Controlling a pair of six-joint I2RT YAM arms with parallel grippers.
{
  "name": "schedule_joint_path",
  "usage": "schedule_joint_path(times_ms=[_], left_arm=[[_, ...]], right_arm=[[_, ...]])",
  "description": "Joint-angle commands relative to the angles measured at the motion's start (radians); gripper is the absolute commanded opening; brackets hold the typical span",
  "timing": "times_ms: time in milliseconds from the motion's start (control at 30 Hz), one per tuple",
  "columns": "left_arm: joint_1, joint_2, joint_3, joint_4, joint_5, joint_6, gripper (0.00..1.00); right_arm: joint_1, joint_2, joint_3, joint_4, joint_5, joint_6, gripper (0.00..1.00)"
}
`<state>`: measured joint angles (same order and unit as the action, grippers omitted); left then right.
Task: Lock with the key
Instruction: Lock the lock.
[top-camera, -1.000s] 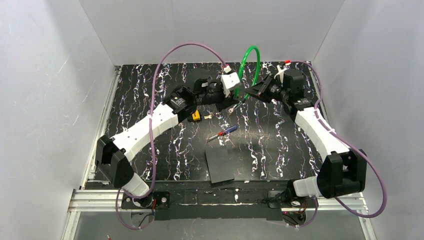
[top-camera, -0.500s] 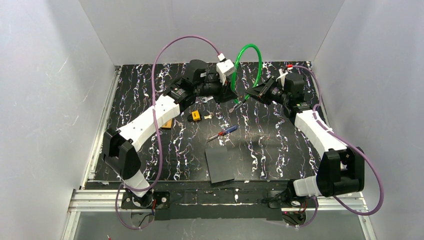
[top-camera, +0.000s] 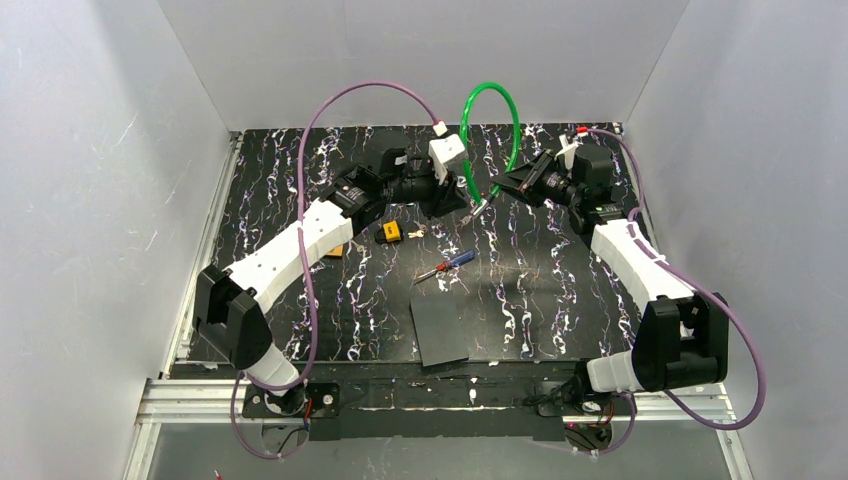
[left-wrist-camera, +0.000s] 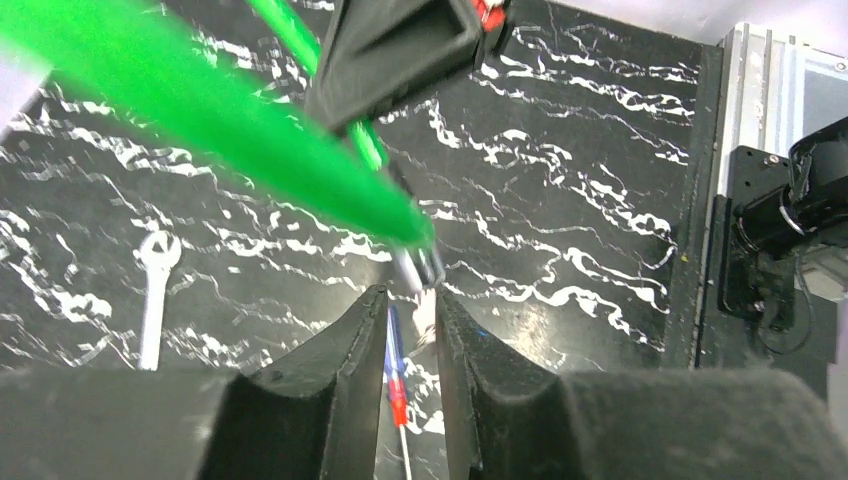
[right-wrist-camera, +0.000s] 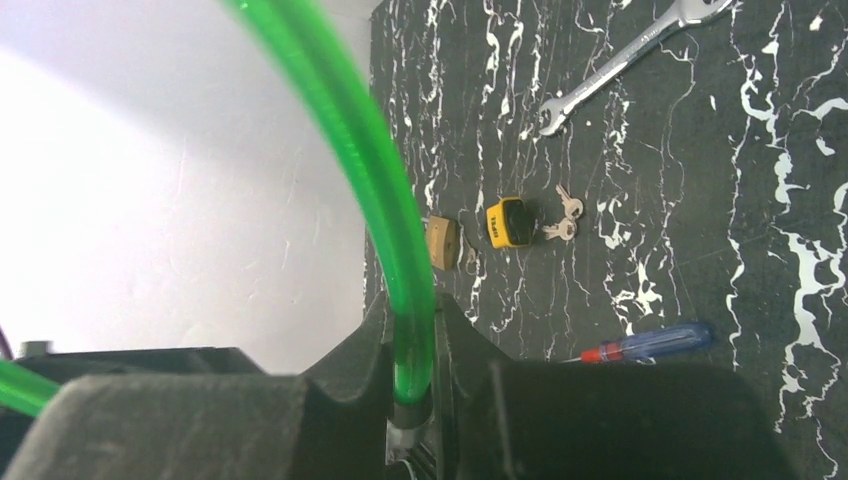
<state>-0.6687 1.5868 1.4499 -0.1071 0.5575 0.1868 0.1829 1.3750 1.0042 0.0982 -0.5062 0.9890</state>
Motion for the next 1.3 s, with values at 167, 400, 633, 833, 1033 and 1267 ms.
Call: schedule_joint_path(times_ms=[167,400,633,833,1033,1267], left_arm=[[0.023,-0.027,0.069,-0.093,0.007,-0.105,0.37],[0.061,-0.114,-0.026,-0.06,0.099,-0.263,0.53],[0.088,-0.152,-0.086,-0.11,0.112,-0.249,0.63],[0.088,-0.168,-0.041,-0.276,-0.091,0.003,0.67],[0.082,-0.186,-0.149,-0.08,0.005,-0.166,0.72],[0.075,-0.116,-0.14,0.056,0.026,-0.283,0.68]], right_arm=[[-0.017,-0.041,0.046,0.099,-0.026,0.011,0.01],[-0.017,-0.052,0.039,0.123,-0.029,0.017,0.01],[-0.017,-0.063,0.022,0.152,-0.028,0.042,0.01],[-0.017,-0.064,0.013,0.164,-0.022,0.058,0.01],[-0.023,-0.048,-0.02,0.234,-0.013,0.128,0.01],[-0.037,-0.041,-0.036,0.246,-0.011,0.158,0.01]])
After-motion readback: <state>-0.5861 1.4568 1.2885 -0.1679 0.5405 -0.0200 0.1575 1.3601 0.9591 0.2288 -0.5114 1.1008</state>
